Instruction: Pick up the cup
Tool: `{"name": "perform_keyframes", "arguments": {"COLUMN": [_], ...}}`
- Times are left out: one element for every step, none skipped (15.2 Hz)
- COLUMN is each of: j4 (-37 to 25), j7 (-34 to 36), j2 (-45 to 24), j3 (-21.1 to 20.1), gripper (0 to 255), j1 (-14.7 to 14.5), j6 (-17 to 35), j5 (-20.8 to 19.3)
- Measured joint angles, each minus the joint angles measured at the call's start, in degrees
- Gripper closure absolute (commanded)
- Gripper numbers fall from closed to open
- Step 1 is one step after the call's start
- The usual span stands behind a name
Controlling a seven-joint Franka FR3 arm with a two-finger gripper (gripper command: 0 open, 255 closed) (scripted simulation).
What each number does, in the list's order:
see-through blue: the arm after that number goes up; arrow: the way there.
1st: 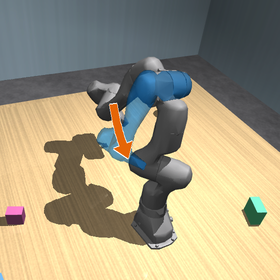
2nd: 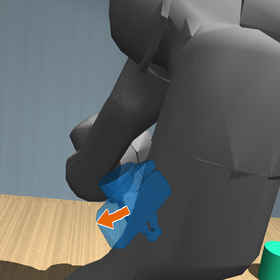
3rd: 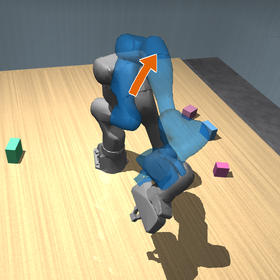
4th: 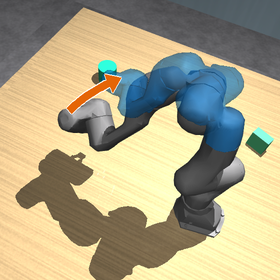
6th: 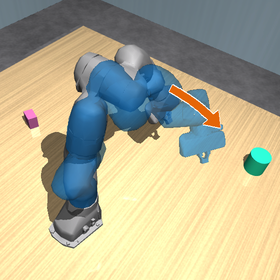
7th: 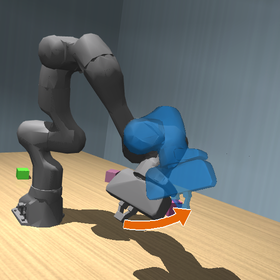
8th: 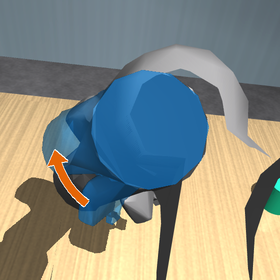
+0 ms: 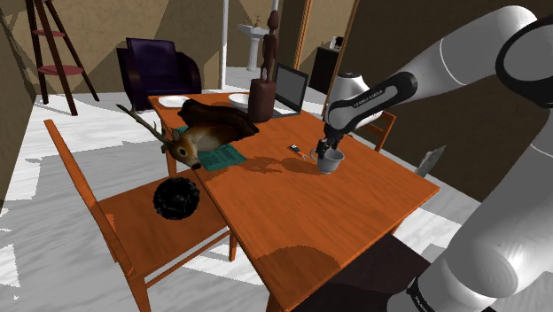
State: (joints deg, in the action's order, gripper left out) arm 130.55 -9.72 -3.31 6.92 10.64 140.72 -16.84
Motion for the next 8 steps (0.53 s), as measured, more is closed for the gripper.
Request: {"name": "perform_keyframes", "arguments": {"j4": [0.0,0.4,0.7,0.8,1.0,1.1,1.2,1.2], "j7": [0.2,0.5,0.8,1.0,1.2,1.5,1.6,1.7], "j2": [-0.6,-1.1,-1.8,-2.2,-2.6,-3.5,-3.9,-4.1], "j3": [0.1,0.1,0.2,0.2,0.3,0.3,0.4,0.4], "gripper": [0,0,0,0,0,0,0,255], "j1": [0.0,0.1,0.1,0.1,0.1,0.2,0.2,0.2], "j6": [0.7,1.5,2.4,3.0,3.6,4.6,5.0,5.3], "j5": [-0.3,-0.5,-0.8,-1.0,-1.1,-1.4,-1.5,-1.5]}}
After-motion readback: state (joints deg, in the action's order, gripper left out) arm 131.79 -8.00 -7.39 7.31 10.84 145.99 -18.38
